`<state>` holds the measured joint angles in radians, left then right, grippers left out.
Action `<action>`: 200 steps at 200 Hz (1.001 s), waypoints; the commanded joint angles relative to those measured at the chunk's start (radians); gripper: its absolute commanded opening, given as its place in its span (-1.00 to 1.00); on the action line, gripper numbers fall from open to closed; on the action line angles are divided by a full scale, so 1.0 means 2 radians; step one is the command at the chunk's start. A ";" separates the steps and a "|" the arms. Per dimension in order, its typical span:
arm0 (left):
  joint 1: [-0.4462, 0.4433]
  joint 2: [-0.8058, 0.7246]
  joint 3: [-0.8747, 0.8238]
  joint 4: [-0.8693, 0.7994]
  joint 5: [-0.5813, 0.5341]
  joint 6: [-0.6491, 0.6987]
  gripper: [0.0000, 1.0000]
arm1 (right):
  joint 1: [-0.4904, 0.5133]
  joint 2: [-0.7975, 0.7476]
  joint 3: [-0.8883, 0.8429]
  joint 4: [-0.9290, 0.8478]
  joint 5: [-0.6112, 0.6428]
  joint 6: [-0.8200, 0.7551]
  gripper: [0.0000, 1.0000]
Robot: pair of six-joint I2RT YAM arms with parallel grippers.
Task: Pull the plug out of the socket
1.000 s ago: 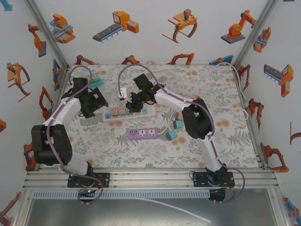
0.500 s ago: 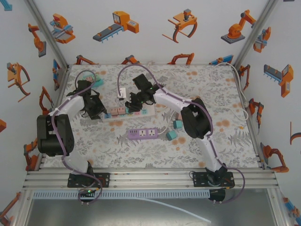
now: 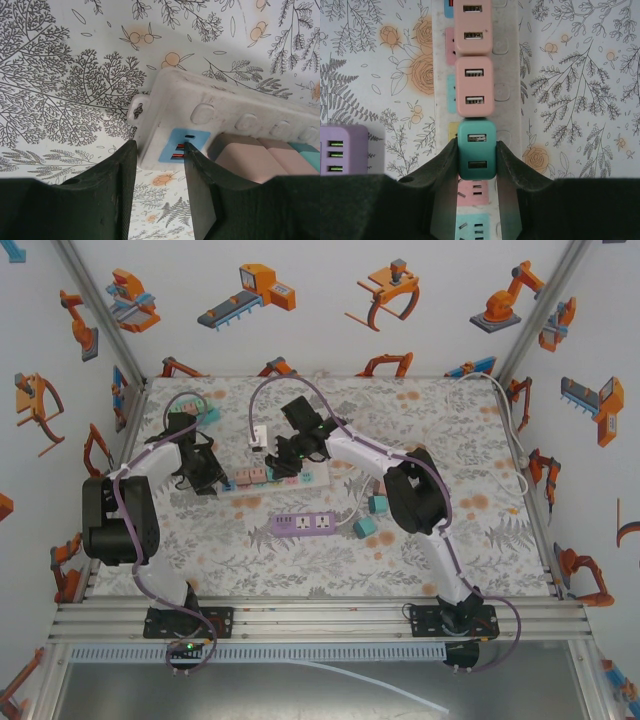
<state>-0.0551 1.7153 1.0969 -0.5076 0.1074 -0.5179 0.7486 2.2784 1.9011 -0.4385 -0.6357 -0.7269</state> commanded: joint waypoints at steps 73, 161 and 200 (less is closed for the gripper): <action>0.000 0.010 -0.015 -0.035 -0.023 0.032 -0.14 | 0.001 -0.001 0.041 0.033 -0.029 0.059 -0.55; -0.009 0.009 -0.018 -0.039 -0.018 0.049 -0.13 | 0.016 -0.018 0.039 -0.075 0.013 -0.079 -0.62; -0.022 0.013 -0.023 -0.043 -0.024 0.055 -0.13 | 0.016 -0.026 0.045 -0.067 0.006 -0.041 -0.62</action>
<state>-0.0746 1.7142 1.0966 -0.5083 0.0952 -0.4541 0.7712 2.2848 1.9461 -0.5358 -0.6006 -0.8238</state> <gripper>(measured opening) 0.435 0.325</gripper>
